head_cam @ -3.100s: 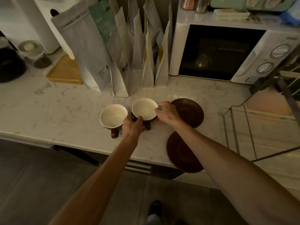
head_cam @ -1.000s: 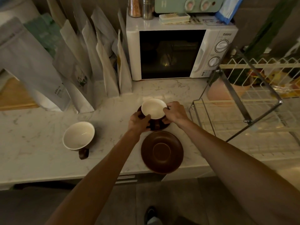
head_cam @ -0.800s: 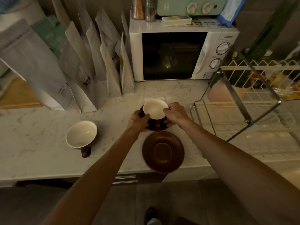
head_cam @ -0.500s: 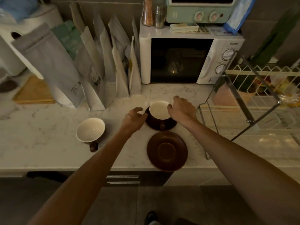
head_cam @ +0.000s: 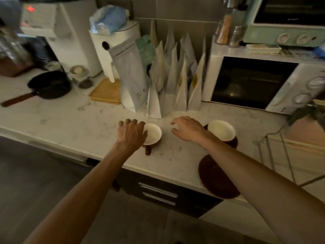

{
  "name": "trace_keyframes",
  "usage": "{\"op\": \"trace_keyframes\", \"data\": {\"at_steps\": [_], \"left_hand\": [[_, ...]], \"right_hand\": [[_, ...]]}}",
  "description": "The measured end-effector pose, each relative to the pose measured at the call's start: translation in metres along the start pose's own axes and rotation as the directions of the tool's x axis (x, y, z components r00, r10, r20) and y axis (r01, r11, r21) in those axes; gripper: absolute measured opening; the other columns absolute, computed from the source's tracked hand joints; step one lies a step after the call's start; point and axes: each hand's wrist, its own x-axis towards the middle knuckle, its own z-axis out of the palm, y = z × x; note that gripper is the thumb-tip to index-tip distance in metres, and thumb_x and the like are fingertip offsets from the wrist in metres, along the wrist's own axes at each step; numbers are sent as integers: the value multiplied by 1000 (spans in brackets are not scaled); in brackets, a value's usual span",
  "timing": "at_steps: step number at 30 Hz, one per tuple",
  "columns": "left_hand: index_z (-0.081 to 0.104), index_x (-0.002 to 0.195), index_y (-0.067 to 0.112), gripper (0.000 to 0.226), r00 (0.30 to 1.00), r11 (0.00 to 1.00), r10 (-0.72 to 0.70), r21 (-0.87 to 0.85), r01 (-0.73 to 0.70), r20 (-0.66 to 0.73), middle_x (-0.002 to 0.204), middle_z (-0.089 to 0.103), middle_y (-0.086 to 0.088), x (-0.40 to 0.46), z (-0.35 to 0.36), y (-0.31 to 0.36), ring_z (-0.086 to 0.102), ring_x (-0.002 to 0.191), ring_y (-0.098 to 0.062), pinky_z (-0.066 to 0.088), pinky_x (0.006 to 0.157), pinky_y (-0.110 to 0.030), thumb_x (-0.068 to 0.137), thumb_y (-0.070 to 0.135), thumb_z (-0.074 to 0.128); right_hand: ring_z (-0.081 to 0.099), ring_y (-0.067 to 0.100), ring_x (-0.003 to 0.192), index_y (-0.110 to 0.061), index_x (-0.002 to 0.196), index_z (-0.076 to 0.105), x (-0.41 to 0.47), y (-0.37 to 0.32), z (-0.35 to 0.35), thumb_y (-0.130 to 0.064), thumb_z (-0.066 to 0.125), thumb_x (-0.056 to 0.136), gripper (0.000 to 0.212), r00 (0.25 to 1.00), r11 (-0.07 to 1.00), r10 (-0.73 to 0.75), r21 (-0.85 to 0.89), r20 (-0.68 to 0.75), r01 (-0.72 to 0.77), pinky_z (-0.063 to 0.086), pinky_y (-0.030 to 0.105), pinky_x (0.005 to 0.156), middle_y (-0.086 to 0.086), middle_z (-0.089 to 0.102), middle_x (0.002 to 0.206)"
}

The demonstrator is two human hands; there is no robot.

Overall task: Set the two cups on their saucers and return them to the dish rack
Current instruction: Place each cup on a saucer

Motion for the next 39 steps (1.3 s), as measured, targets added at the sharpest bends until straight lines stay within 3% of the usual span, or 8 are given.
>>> {"op": "trace_keyframes", "data": {"at_steps": [8, 14, 20, 24, 27, 31, 35, 39], "left_hand": [[42, 142, 21, 58, 943, 918, -275, -238, 316, 190, 120, 66, -10, -22, 34, -64, 62, 112, -31, 47, 94, -44, 94, 55, 40], [42, 143, 18, 60, 902, 725, -291, -541, 426, 320, 127, 64, -13, -12, 52, -53, 60, 117, -33, 44, 100, -43, 95, 54, 40], [41, 142, 18, 54, 878, 404, -216, -780, 478, 426, 119, 67, -13, -1, 65, -37, 70, 89, -26, 61, 72, -42, 95, 44, 47], [43, 142, 15, 46, 845, 150, -204, -837, 527, 495, 118, 64, -18, 3, 68, -26, 71, 86, -26, 62, 66, -41, 98, 28, 49], [44, 140, 14, 43, 824, 50, -211, -836, 546, 525, 110, 60, -13, 3, 67, -23, 71, 79, -24, 62, 57, -33, 99, 22, 49], [46, 139, 12, 41, 839, 50, -219, -853, 520, 499, 106, 59, -11, 1, 63, -20, 71, 72, -21, 62, 57, -32, 99, 21, 46], [46, 139, 12, 42, 847, 83, -241, -860, 504, 474, 106, 62, -14, 1, 63, -16, 72, 77, -28, 62, 68, -44, 99, 22, 47], [47, 139, 12, 42, 856, 87, -224, -866, 493, 465, 103, 61, -12, -1, 55, -6, 72, 80, -30, 61, 70, -45, 98, 22, 49]], "right_hand": [[59, 32, 113, -18, 127, 54, 36, -42, 34, -37, 52, 93, 40, 999, 999, 35, -1, -12, -35, 44, 37, 78, 9, 60, 128], [57, 37, 114, -14, 131, 49, 50, -46, 51, -38, 48, 94, 43, 987, 981, 158, 114, 29, -160, 46, 40, 84, 16, 59, 129], [60, 34, 109, -17, 132, 53, 56, -46, 59, -31, 46, 95, 40, 979, 954, 198, 221, 48, -204, 46, 35, 78, 13, 62, 127], [71, 31, 83, -18, 136, 51, 53, -46, 57, -15, 43, 95, 42, 970, 899, 223, 364, 95, -242, 61, 41, 72, 11, 63, 124], [74, 28, 67, -17, 134, 52, 53, -46, 57, -11, 42, 95, 41, 958, 836, 252, 468, 134, -285, 63, 41, 65, 13, 64, 123], [72, 25, 72, -14, 127, 60, 49, -49, 54, -7, 44, 94, 37, 962, 846, 258, 460, 86, -268, 54, 25, 49, 12, 66, 119], [69, 33, 93, -10, 124, 62, 39, -50, 51, -9, 45, 90, 38, 960, 846, 275, 461, 54, -268, 58, 37, 73, 15, 68, 116], [70, 31, 87, -10, 122, 64, 28, -42, 44, -8, 47, 91, 35, 956, 836, 289, 475, 48, -277, 55, 29, 58, 15, 69, 114]]}}
